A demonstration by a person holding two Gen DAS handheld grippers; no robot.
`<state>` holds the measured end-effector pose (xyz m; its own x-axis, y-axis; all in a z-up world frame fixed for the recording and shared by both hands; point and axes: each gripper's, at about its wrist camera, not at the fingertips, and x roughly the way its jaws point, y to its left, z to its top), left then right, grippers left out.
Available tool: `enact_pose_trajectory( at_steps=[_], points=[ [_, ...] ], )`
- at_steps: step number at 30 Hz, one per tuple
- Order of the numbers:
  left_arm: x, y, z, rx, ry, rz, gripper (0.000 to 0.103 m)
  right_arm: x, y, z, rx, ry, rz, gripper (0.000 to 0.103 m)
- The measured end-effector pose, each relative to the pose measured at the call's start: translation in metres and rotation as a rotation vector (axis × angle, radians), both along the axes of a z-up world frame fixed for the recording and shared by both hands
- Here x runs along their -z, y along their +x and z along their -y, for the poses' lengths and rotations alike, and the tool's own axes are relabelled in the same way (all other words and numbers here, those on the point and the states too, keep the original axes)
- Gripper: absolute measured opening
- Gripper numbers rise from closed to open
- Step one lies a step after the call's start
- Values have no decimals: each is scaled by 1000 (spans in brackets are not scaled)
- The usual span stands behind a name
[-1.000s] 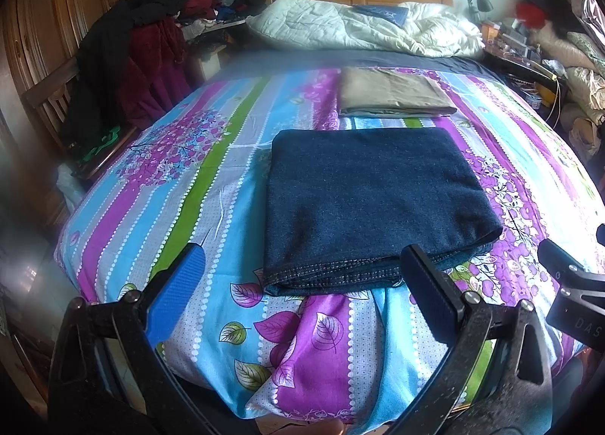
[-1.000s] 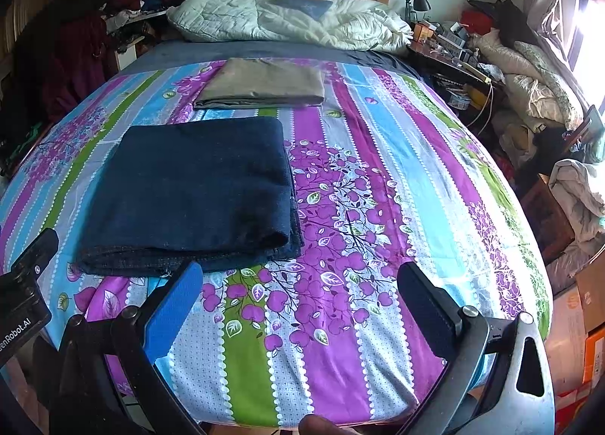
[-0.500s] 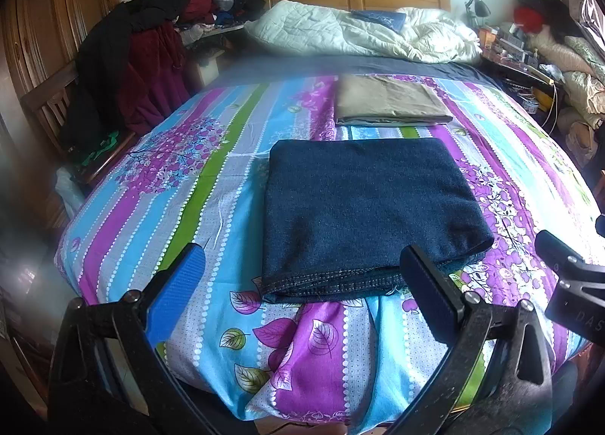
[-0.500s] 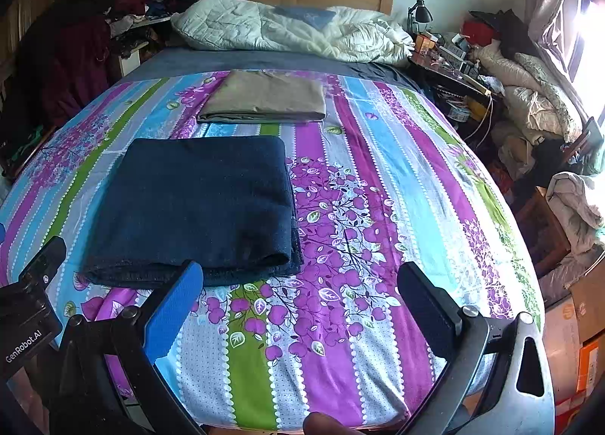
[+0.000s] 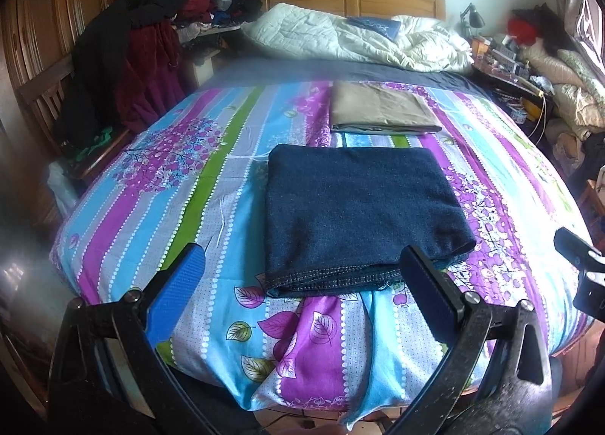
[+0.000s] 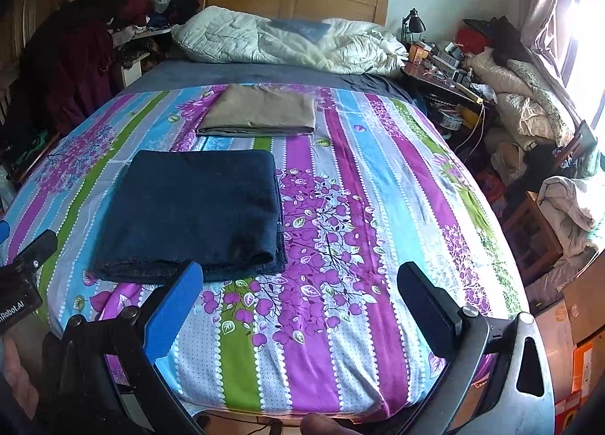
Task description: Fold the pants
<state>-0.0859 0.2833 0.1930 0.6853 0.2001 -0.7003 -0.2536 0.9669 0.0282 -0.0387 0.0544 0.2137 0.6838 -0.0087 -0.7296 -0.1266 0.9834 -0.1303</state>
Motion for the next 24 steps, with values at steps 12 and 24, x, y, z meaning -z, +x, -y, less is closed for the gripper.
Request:
enact_pose_trajectory(
  at_steps=[12, 24],
  points=[
    [15, -33, 10, 110, -73, -22, 103, 28, -39, 82, 92, 249, -78, 103],
    [45, -42, 7, -27, -152, -155, 102, 89, -48, 134, 265, 441, -174, 103]
  ],
)
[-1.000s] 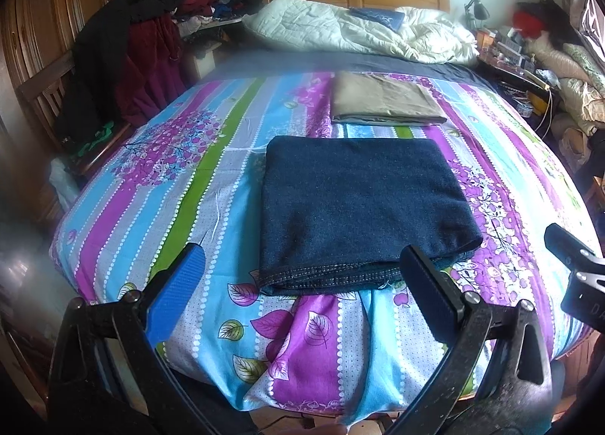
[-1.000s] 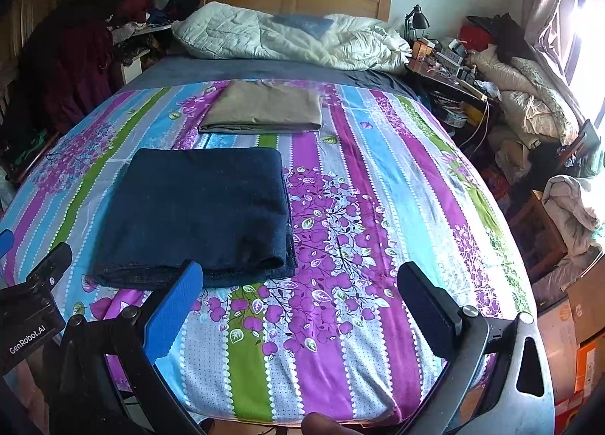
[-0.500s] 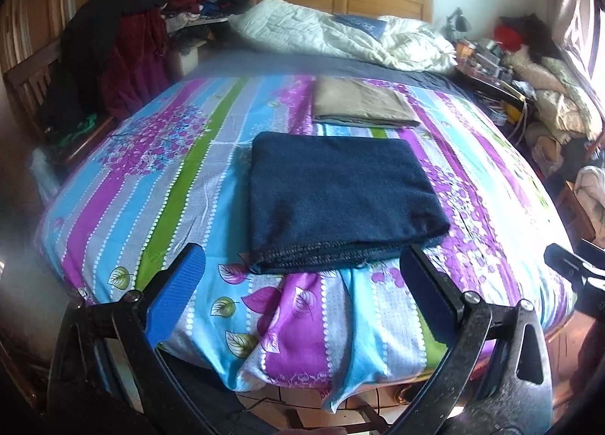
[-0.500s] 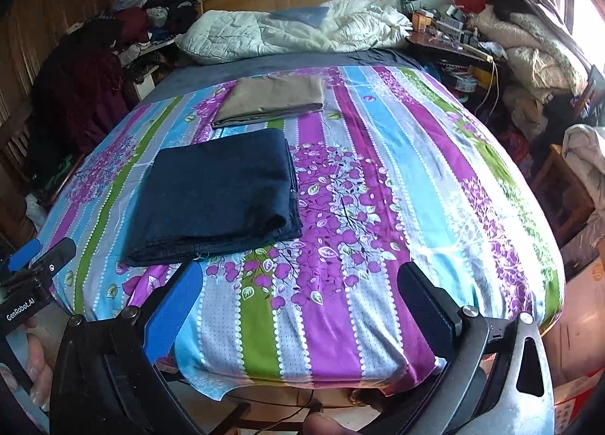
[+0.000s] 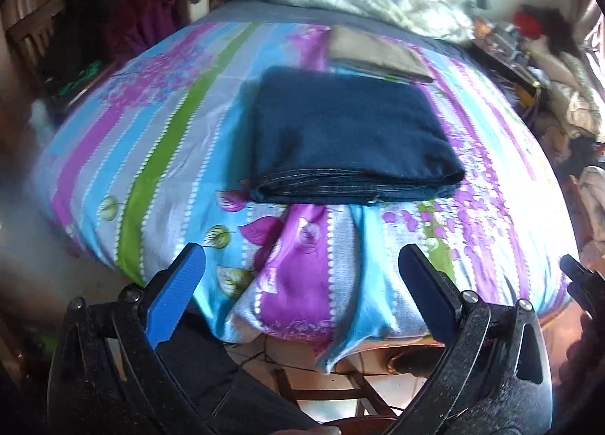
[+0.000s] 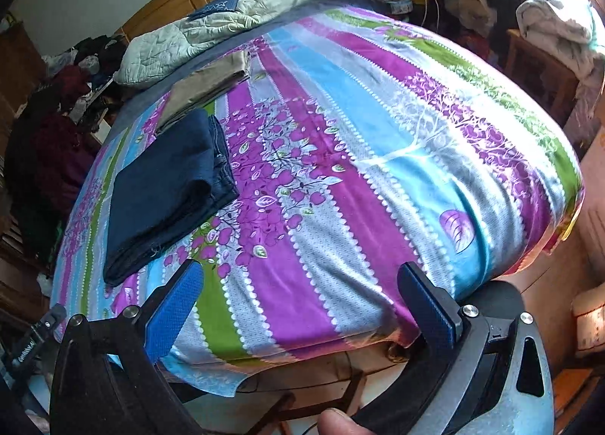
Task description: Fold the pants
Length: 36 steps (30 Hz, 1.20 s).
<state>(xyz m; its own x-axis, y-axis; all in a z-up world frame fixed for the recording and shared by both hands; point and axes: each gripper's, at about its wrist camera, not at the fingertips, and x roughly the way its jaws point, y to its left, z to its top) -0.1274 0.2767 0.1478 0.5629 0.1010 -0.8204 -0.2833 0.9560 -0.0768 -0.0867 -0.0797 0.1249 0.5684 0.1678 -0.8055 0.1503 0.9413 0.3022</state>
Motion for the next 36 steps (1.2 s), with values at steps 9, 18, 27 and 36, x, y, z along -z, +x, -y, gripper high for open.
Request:
enact_pose_trajectory(
  at_steps=[9, 18, 27, 36],
  points=[
    [-17, 18, 6, 12, 63, 42, 103, -76, 33, -61, -128, -160, 207, 103],
    [-53, 55, 8, 50, 49, 166, 103, -113, 67, -124, -230, -263, 250, 103],
    [-34, 76, 5, 37, 149, 48, 103, -93, 77, -172, -331, -370, 214, 103],
    [-25, 75, 4, -7, 189, 14, 103, -73, 74, -196, -323, -491, 184, 103]
  ],
)
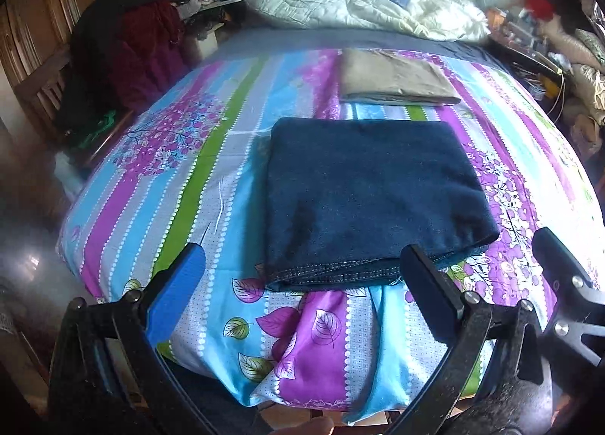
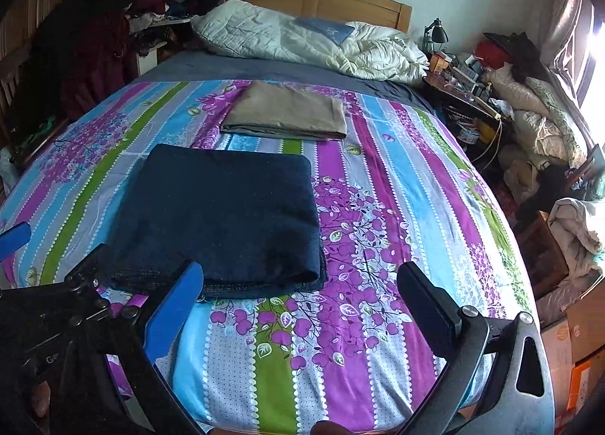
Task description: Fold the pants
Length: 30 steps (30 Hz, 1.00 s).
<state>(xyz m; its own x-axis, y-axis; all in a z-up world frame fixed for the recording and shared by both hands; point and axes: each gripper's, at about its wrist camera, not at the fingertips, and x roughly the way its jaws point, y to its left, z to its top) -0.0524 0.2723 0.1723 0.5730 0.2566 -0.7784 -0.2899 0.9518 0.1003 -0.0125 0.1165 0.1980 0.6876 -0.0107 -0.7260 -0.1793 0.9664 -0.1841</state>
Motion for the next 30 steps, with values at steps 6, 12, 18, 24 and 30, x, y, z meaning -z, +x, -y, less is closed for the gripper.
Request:
enact_pose_trajectory(
  at_steps=[6, 12, 18, 24, 30],
  points=[
    [7, 0, 4, -38, 65, -26, 103, 5, -3, -3, 33, -49, 14, 103],
    [9, -3, 4, -31, 50, -31, 103, -4, -2, 2, 51, -2, 34, 103],
    [8, -4, 11, -14, 70, -24, 103, -2, -2, 4, 68, -23, 38, 103],
    [8, -3, 12, -10, 61, -17, 103, -2, -2, 8, 79, -16, 40, 103],
    [6, -6, 16, 13, 54, 1, 103, -10, -4, 5, 60, -5, 78, 103]
  ],
)
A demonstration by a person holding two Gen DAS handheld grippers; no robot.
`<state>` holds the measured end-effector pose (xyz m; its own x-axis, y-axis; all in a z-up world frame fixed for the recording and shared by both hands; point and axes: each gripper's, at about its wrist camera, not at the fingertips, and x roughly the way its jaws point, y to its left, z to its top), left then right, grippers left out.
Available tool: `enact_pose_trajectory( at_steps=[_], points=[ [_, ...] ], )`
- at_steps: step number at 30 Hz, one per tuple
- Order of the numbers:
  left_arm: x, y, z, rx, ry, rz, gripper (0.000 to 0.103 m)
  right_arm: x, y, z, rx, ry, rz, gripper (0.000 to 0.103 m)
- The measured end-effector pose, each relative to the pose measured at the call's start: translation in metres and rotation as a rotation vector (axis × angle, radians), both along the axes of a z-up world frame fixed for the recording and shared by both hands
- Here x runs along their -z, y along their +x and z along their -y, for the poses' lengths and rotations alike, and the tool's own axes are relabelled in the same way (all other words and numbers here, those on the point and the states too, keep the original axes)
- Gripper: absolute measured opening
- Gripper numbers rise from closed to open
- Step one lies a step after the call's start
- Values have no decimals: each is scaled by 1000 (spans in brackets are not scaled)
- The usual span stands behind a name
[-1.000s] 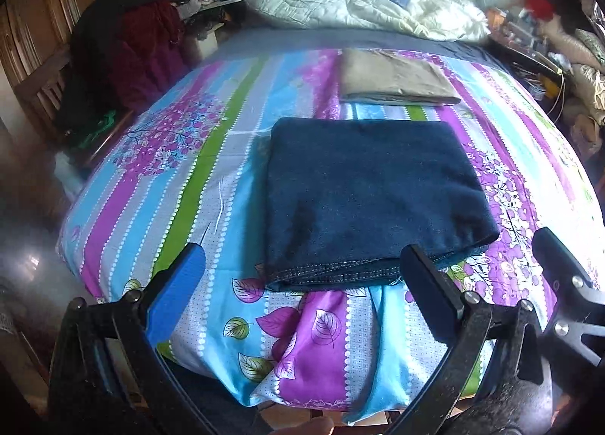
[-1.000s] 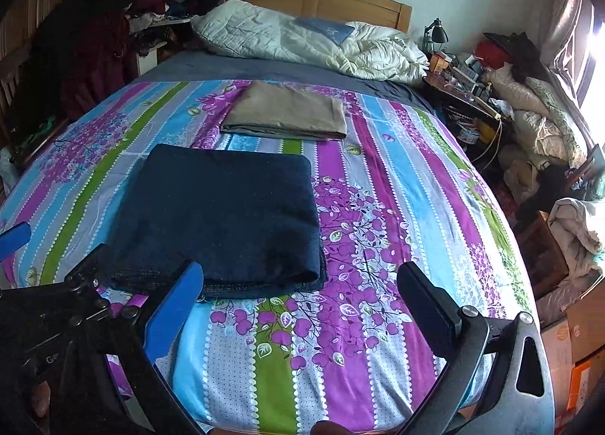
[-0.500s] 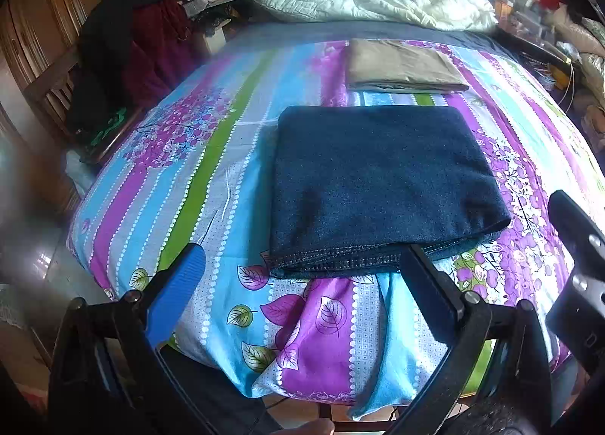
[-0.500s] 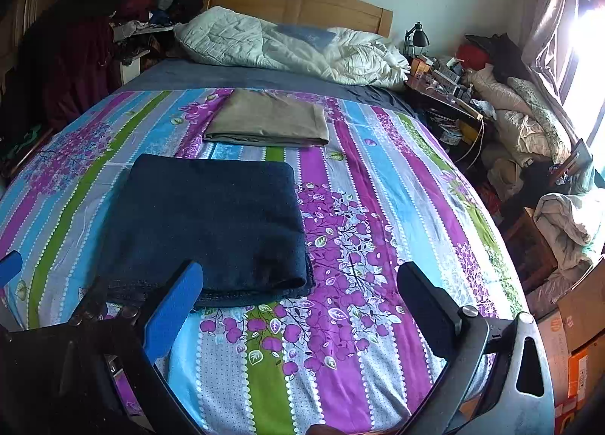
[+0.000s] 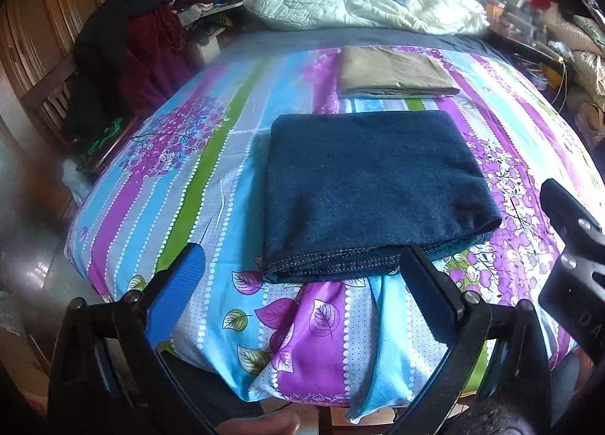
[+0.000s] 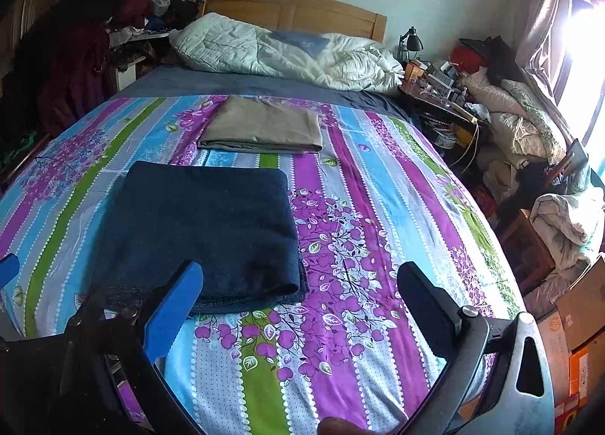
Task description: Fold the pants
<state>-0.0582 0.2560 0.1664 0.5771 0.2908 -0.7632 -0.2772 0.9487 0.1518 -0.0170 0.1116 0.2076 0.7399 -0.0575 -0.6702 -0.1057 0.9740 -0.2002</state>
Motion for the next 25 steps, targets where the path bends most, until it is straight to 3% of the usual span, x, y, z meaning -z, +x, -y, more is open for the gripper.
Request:
enact_pose_trajectory(
  at_steps=[5, 10, 18, 25],
  points=[
    [-4, -1, 2, 37, -50, 14, 103, -3, -5, -7, -43, 2, 21, 103],
    [-5, -4, 9, 10, 16, 32, 103, -1, -5, -14, -61, -21, 25, 103],
    [0, -5, 6, 7, -6, 21, 103, 6, -7, -12, -54, -6, 18, 103],
    [3, -9, 11, 16, 25, 43, 103, 5, -13, -12, -69, -13, 55, 103]
  ],
)
